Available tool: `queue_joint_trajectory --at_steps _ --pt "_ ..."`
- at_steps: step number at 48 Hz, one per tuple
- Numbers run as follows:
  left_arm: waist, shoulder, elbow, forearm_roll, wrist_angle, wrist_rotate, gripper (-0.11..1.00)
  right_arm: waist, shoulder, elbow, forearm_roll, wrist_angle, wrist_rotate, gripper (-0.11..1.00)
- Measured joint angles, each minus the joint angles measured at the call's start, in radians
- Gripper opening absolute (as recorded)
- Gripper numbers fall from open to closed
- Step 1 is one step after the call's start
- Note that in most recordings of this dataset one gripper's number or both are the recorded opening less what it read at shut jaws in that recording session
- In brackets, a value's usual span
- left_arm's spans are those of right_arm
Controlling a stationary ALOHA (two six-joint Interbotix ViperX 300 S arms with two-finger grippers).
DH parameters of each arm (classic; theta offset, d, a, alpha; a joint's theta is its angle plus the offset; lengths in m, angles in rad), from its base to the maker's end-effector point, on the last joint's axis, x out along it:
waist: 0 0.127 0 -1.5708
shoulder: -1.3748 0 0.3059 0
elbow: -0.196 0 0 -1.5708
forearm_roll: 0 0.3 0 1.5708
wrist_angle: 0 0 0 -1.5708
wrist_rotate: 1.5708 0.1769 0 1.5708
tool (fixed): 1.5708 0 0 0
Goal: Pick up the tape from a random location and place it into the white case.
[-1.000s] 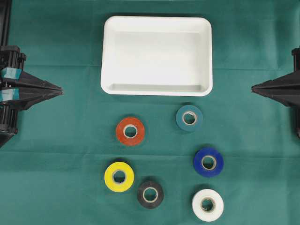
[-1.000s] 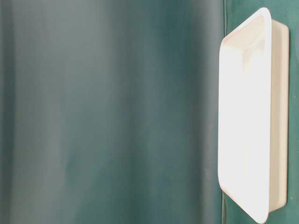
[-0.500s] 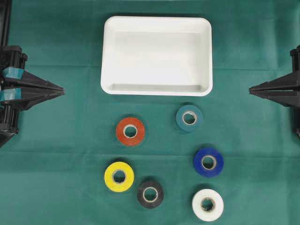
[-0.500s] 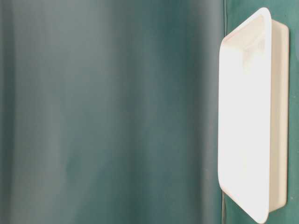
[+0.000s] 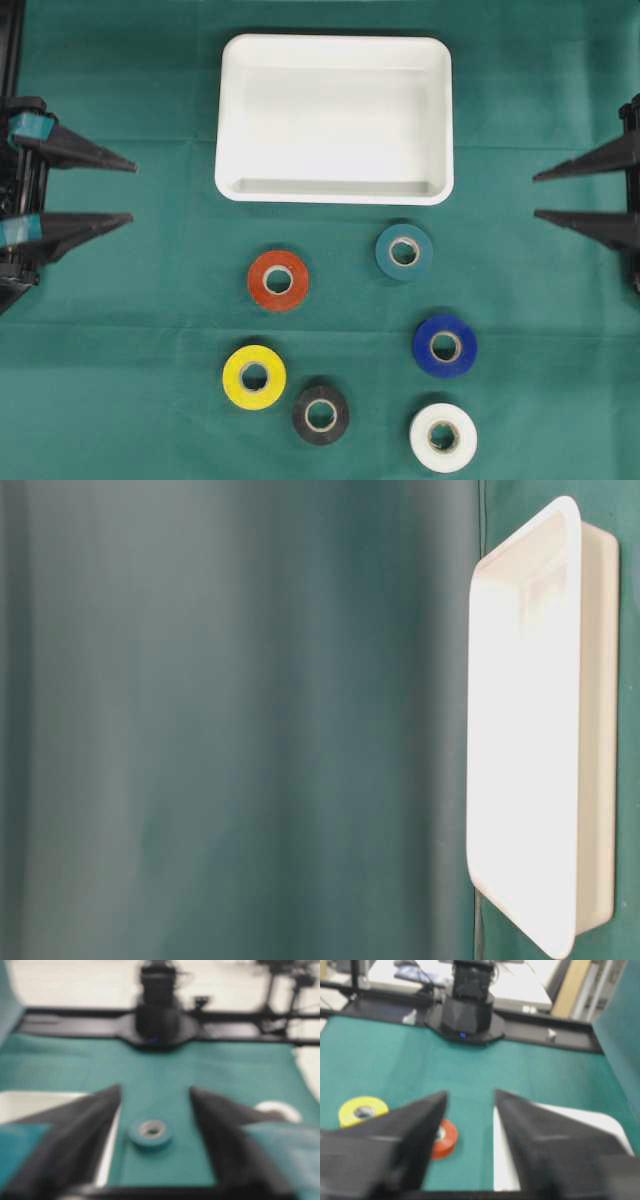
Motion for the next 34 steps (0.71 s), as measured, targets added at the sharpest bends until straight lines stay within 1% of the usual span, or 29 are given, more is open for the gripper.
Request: queue_joint_trajectory --at_steps 3,5,7,27,34 --pt "0.000 0.000 0.000 0.000 0.005 0.002 0.95 0.000 0.002 0.000 -0.002 0.002 0.000 0.80" --pt "0.000 0.000 0.000 0.000 0.008 0.000 0.97 0.000 0.003 0.000 -0.003 0.003 0.000 0.87" --pt "0.000 0.000 0.000 0.002 0.011 0.000 0.97 0.000 0.005 -0.002 -0.003 0.003 0.000 0.91" --pt "0.000 0.000 0.000 0.002 0.021 -0.003 0.96 0.000 0.006 -0.009 -0.003 0.020 0.000 0.91" --pt "-0.026 0.000 -0.003 0.000 0.023 -0.003 0.96 0.000 0.006 -0.009 -0.005 0.021 0.000 0.91"
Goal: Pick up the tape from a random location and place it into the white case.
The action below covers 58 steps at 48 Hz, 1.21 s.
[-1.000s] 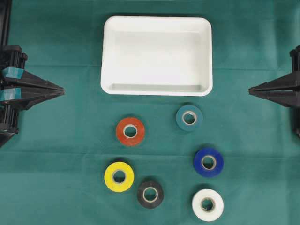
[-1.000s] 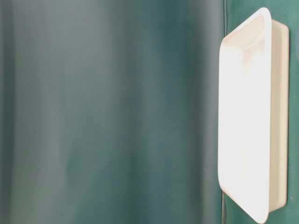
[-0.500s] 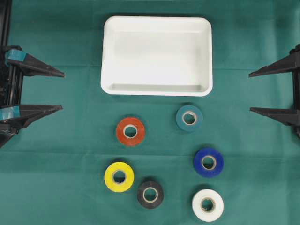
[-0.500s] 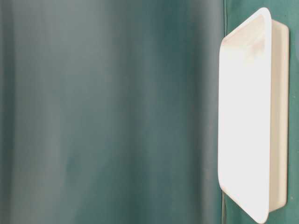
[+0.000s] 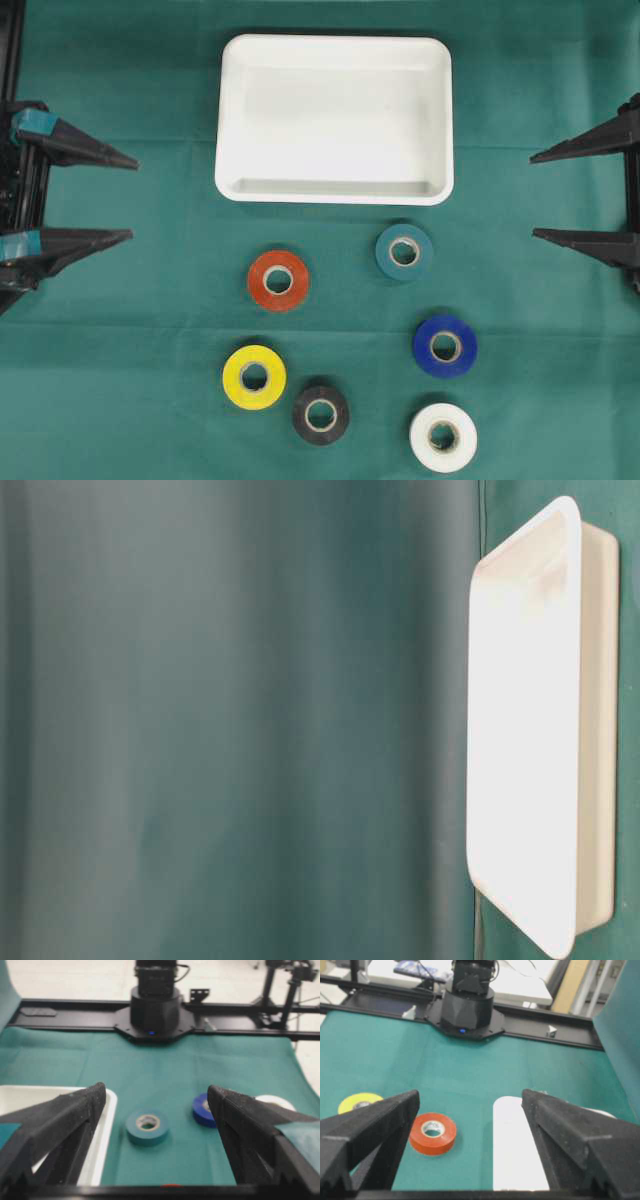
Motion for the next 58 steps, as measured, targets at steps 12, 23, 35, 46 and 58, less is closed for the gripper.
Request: queue_joint_trajectory --at_steps 12,23,35,46,58 --pt "-0.066 0.000 -0.003 0.000 0.020 0.002 0.96 0.000 0.005 0.000 0.000 0.000 0.000 0.91" --pt "-0.066 0.000 -0.005 0.000 0.028 0.002 0.96 0.000 0.008 0.000 0.000 0.000 -0.002 0.91" --pt "-0.066 0.048 -0.031 0.000 0.021 0.002 0.96 0.000 0.015 -0.008 0.000 0.002 0.000 0.90" --pt "-0.067 0.199 -0.109 0.000 0.015 0.012 0.96 0.000 0.032 -0.017 0.000 0.002 0.000 0.90" --pt "-0.067 0.345 -0.202 0.000 -0.031 0.012 0.96 -0.002 0.038 -0.020 0.000 0.002 0.000 0.90"
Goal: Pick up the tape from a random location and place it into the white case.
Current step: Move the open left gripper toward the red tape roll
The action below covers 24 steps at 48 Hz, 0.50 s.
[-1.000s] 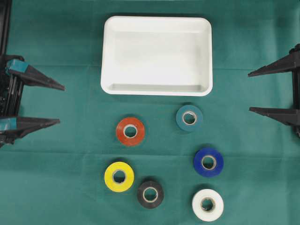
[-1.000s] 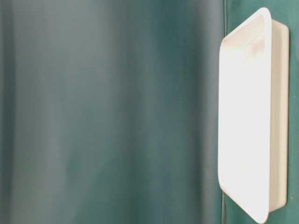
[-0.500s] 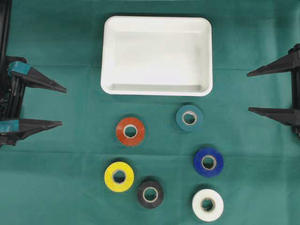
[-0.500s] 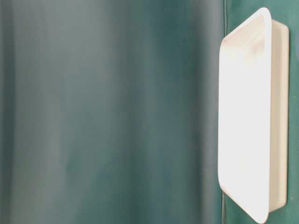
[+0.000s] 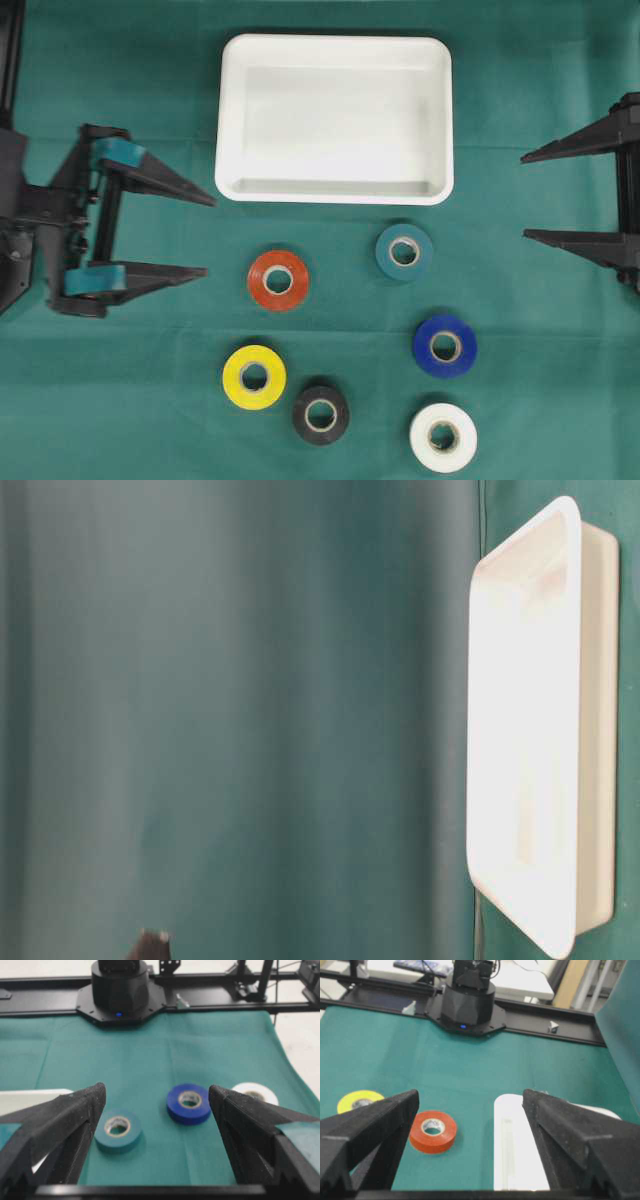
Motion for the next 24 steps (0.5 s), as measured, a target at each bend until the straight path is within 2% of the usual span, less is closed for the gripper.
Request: queue_joint_trajectory --at_steps 12,24 --pt "0.002 0.094 -0.061 0.002 -0.015 0.002 0.96 0.000 0.000 0.000 0.000 0.000 0.000 0.90" --pt "0.002 0.114 -0.077 0.000 -0.014 0.003 0.96 0.000 0.000 -0.003 0.000 -0.002 0.000 0.90"
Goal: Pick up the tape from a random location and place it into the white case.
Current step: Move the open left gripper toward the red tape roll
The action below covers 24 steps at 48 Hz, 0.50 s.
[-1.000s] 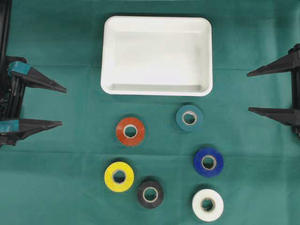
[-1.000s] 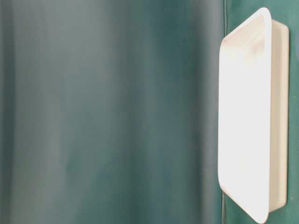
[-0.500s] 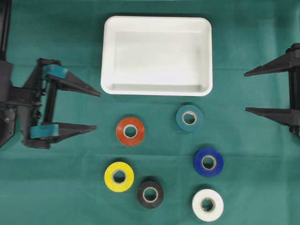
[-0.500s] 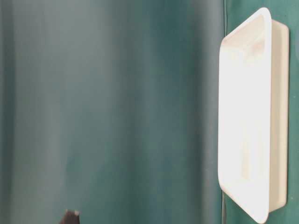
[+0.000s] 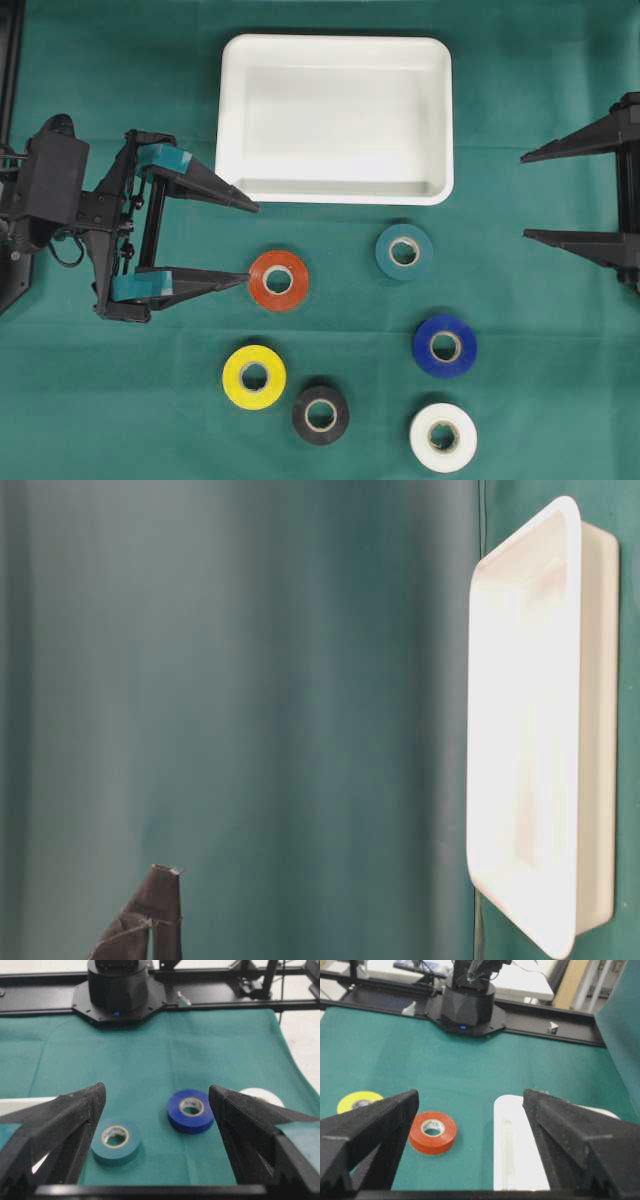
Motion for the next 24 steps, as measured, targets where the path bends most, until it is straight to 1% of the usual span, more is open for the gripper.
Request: queue_joint_trajectory --at_steps 4,12,24 --pt "0.002 0.000 0.002 0.000 0.008 -0.005 0.96 0.002 0.000 0.000 0.000 0.003 0.000 0.90" --pt "0.003 0.005 -0.018 0.000 0.067 -0.006 0.96 0.002 0.000 0.000 0.000 0.005 0.000 0.90" --pt "0.005 0.061 -0.110 0.000 0.242 -0.008 0.96 0.000 0.000 -0.002 0.000 0.018 0.000 0.90"
